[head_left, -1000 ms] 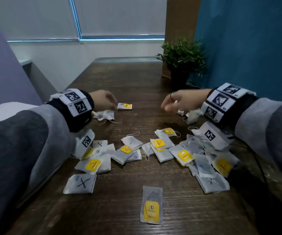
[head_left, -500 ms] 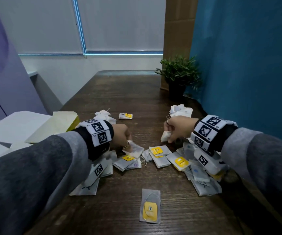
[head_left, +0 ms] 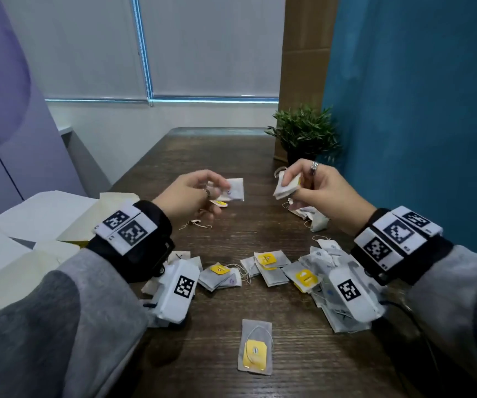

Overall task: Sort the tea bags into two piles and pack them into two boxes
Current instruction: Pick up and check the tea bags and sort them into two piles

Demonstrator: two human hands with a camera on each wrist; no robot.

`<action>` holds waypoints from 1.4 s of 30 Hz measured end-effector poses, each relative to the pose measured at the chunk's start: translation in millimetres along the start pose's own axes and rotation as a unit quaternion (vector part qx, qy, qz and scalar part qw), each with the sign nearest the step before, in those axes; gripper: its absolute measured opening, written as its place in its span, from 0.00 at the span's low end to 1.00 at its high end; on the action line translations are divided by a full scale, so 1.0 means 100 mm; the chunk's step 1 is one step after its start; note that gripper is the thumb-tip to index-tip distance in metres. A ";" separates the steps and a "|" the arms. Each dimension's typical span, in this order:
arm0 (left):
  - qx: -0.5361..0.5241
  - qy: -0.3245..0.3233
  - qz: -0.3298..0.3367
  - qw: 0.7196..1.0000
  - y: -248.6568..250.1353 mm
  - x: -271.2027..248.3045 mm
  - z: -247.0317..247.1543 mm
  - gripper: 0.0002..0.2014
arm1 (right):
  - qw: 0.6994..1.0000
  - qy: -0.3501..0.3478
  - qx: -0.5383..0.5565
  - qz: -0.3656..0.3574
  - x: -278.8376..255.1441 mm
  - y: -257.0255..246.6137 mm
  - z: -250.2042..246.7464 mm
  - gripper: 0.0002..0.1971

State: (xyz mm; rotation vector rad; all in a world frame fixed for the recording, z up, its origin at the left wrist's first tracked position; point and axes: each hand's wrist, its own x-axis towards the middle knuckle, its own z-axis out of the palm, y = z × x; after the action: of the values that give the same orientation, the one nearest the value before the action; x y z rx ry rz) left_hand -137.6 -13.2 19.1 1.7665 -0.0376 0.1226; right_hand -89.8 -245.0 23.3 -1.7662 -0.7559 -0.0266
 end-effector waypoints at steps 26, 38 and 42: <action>0.004 0.054 0.049 0.997 -0.08 -0.30 0.02 0.14 | 0.997 -0.029 0.010 0.065 -0.16 -0.14 0.19 0.16; -0.080 0.117 -0.005 0.990 -0.16 -0.37 0.10 0.10 | 0.988 -0.077 0.078 0.110 -0.09 -0.13 0.46 0.18; -0.109 0.069 -0.005 0.992 -0.17 -0.43 0.17 0.07 | 0.987 -0.060 0.096 0.115 -0.06 -0.09 0.60 0.08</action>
State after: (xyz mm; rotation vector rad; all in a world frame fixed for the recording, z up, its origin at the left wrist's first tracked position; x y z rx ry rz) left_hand -177.2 -28.6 -4.8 1.5367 0.0550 0.2247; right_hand -120.0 -194.4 8.7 -1.6707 -0.6141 0.3019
